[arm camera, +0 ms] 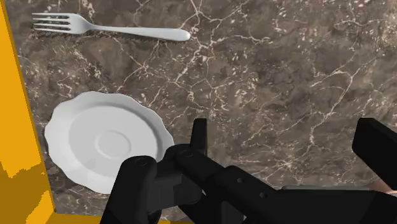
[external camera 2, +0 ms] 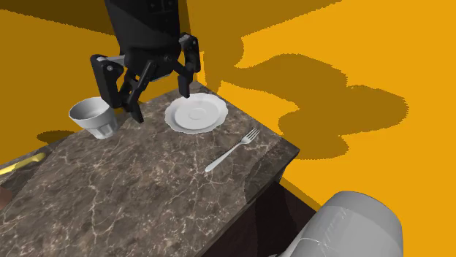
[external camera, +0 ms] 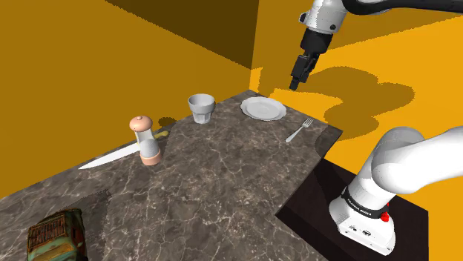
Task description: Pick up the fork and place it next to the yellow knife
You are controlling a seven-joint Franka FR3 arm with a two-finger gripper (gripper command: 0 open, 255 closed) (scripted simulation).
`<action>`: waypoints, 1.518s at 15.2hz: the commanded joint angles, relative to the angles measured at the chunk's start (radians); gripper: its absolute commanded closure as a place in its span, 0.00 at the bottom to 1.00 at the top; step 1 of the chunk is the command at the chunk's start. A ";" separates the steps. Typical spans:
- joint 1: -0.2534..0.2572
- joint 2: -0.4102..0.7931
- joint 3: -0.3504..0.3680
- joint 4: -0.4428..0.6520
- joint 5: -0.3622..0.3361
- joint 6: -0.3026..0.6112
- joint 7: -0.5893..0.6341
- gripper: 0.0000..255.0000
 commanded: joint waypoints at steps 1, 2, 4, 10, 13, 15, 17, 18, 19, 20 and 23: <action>0.000 0.000 0.000 0.000 0.000 0.000 0.000 0.00; 0.008 -0.018 -0.019 -0.034 -0.014 0.011 -0.053 0.00; 0.024 -0.049 -0.059 -0.099 -0.048 0.032 -0.159 0.00; 0.055 -0.104 -0.198 -0.258 -0.175 0.111 -0.482 0.00; 0.062 -0.104 -0.278 -0.315 -0.252 0.162 -0.646 0.00; 0.065 -0.090 -0.335 -0.344 -0.305 0.202 -0.755 0.00; 0.070 -0.065 -0.394 -0.365 -0.359 0.248 -0.864 0.00; 0.072 -0.048 -0.424 -0.372 -0.386 0.274 -0.918 0.00; 0.076 -0.028 -0.455 -0.377 -0.412 0.300 -0.972 0.00; 0.080 -0.006 -0.486 -0.380 -0.437 0.328 -1.026 0.00; 0.103 0.079 -0.583 -0.377 -0.506 0.420 -1.186 0.00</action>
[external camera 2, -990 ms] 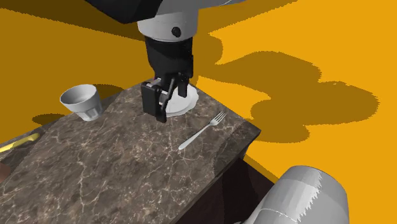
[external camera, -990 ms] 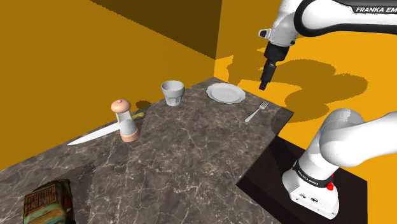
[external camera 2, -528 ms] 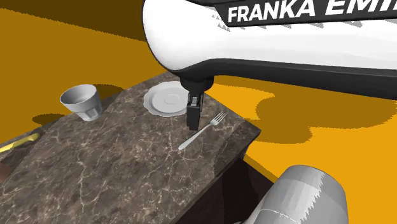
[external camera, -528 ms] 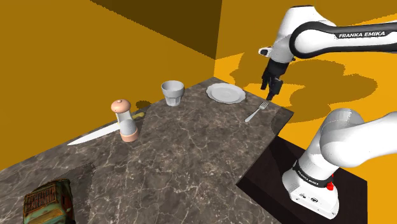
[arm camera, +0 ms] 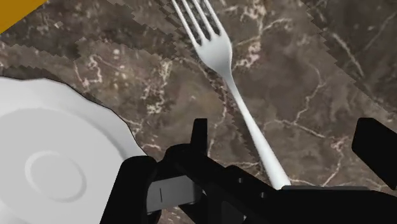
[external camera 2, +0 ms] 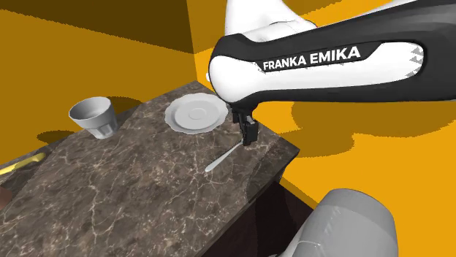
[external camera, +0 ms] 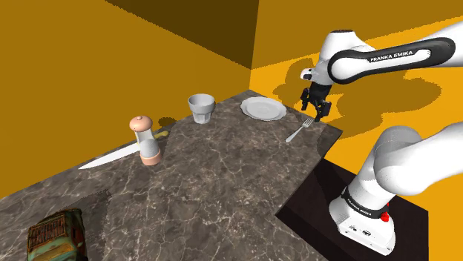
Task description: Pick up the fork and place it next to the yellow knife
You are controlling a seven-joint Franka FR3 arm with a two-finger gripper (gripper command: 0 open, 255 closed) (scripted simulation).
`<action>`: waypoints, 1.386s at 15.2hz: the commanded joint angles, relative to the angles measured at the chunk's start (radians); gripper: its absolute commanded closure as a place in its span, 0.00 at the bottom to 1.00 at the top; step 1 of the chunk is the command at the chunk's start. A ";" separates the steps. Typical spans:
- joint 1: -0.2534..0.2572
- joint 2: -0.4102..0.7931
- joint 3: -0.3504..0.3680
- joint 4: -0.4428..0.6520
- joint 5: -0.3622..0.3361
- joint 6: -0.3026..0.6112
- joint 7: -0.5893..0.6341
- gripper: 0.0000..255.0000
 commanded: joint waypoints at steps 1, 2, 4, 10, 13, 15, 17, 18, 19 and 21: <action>0.020 0.059 -0.062 -0.001 -0.043 0.068 -0.108 0.00; 0.033 0.094 -0.095 0.006 -0.059 0.102 -0.162 0.00; 0.059 0.156 -0.151 0.021 -0.080 0.158 -0.248 0.00; 0.070 0.226 -0.195 -0.017 -0.092 0.267 -0.251 0.00; 0.074 0.247 -0.208 -0.025 -0.093 0.296 -0.253 0.00; 0.074 0.248 -0.208 -0.025 -0.093 0.296 -0.253 0.00; 0.074 0.248 -0.208 -0.025 -0.093 0.296 -0.253 0.00; 0.074 0.248 -0.208 -0.025 -0.093 0.296 -0.253 0.00; 0.074 0.247 -0.208 -0.025 -0.093 0.296 -0.253 0.00; 0.074 0.247 -0.208 -0.025 -0.093 0.296 -0.253 1.00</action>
